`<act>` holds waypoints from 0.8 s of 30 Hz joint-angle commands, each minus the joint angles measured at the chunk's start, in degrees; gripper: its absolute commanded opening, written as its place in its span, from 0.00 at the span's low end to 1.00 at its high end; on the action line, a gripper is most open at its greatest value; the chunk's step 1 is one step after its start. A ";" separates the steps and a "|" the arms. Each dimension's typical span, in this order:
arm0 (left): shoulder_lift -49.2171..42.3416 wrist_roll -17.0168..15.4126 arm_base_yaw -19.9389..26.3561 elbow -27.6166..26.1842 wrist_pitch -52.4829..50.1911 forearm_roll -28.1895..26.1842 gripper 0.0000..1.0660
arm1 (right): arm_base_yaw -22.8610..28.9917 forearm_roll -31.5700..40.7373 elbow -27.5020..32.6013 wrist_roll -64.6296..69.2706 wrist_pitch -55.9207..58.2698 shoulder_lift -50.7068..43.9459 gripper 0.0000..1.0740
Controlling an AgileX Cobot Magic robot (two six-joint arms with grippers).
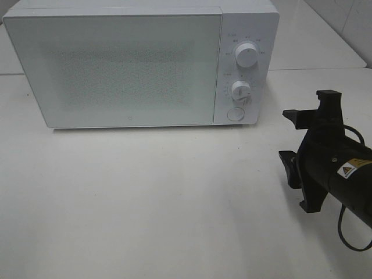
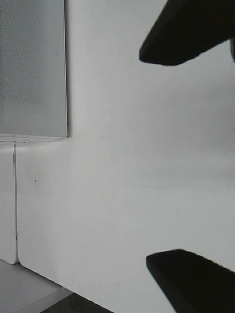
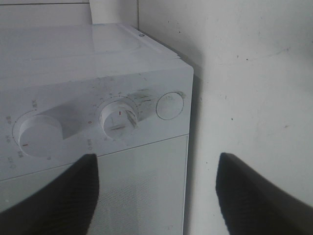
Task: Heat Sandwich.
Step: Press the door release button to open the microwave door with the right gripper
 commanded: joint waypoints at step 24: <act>-1.49 -0.17 -0.46 0.17 -0.46 -0.29 0.91 | 0.23 -0.69 -0.11 1.55 1.03 -0.11 0.00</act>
